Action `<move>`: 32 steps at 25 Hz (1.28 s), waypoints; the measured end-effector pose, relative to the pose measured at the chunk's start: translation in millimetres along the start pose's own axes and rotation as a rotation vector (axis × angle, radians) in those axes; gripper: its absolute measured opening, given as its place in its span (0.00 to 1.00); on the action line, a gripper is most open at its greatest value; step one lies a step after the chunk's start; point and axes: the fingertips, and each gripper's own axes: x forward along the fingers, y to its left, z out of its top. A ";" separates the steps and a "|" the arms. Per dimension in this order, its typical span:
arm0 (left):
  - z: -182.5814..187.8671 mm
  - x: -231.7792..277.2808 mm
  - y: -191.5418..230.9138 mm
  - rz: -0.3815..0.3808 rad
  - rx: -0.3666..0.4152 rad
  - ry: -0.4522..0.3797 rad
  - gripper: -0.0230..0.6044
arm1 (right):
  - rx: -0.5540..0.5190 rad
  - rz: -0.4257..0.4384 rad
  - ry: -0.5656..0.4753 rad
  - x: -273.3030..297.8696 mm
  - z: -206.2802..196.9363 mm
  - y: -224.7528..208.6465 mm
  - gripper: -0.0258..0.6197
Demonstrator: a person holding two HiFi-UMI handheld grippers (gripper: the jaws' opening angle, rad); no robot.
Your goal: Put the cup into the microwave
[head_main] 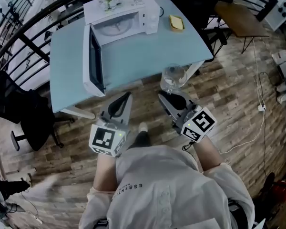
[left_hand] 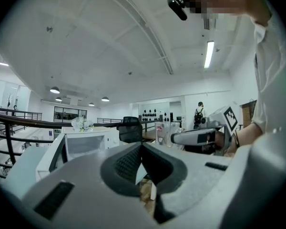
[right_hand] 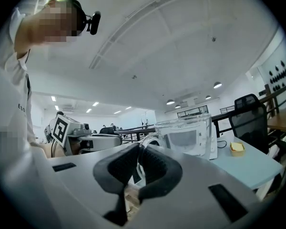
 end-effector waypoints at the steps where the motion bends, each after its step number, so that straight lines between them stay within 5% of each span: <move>1: 2.7 12.1 15.2 0.005 -0.003 -0.003 0.04 | -0.003 0.001 -0.004 13.9 5.0 -12.4 0.08; 8: 4.0 87.3 98.9 -0.005 -0.003 0.023 0.04 | 0.004 0.033 -0.004 99.5 15.1 -80.2 0.08; 16: -2.4 132.2 145.4 0.009 -0.031 0.043 0.04 | 0.032 0.078 0.028 163.7 12.6 -129.2 0.08; 32: -26.3 204.1 239.6 0.298 -0.114 0.078 0.04 | 0.057 0.381 0.147 283.2 -21.5 -216.6 0.08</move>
